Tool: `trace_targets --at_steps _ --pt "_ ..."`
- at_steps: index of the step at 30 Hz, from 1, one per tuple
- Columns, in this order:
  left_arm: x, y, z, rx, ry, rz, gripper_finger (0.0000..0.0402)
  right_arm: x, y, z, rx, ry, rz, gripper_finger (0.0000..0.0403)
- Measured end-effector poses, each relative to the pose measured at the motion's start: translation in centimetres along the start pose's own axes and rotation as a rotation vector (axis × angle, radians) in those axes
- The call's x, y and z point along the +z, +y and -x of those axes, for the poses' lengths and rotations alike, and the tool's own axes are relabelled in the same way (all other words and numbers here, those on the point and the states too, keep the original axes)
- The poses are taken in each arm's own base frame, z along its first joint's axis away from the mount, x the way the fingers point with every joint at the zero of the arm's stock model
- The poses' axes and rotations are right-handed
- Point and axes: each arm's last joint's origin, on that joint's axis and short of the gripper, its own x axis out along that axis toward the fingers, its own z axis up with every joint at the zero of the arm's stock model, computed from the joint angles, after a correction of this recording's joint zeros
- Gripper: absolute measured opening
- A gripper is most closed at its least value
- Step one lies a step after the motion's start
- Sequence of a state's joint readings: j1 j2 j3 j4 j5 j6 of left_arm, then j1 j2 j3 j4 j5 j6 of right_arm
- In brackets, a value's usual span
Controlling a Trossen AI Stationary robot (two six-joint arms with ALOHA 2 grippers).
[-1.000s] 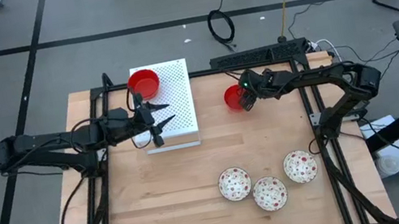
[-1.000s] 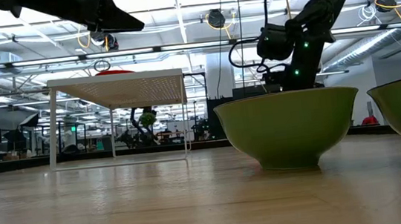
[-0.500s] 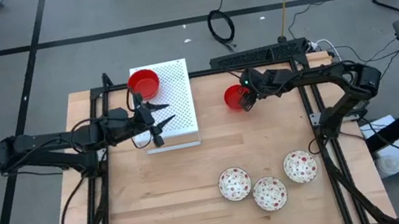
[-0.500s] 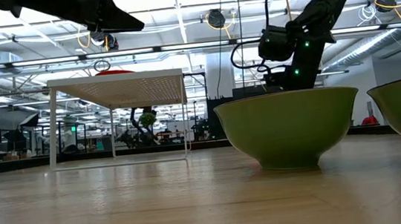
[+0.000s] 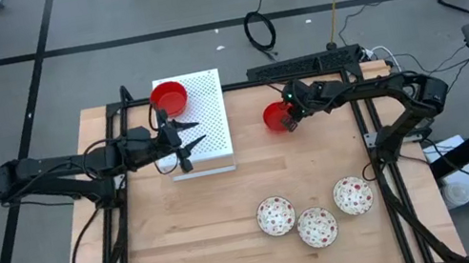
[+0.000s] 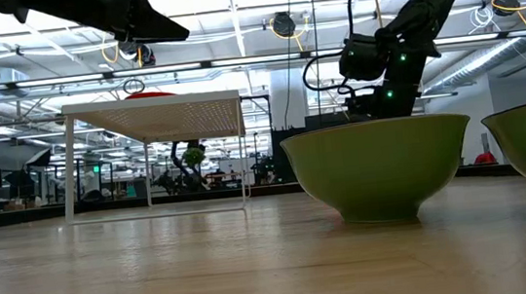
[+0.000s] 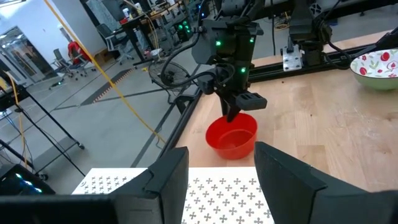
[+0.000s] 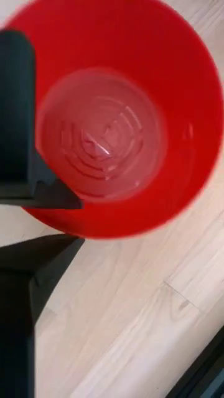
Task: Pick & Place Mini bowls
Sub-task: Stack the red bowl on top of the red bowls on the shelf
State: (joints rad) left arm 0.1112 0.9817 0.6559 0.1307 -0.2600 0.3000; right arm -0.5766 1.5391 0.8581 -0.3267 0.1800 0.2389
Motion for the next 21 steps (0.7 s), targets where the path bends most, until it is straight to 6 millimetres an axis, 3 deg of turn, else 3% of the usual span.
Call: trace_targets --at_steps 5,12,21 --pt "0.0 0.0 0.0 0.000 0.000 0.003 0.0186 0.1 0.0 0.0 0.004 -0.008 0.055 0.0009" --pt "0.0 0.0 0.0 0.000 0.001 0.002 0.0186 0.5 0.1 0.0 0.010 -0.049 0.134 0.0003" --pt "0.0 0.0 0.0 0.002 0.002 0.019 0.0186 1.9 0.9 1.0 -0.002 -0.225 0.226 0.0001"
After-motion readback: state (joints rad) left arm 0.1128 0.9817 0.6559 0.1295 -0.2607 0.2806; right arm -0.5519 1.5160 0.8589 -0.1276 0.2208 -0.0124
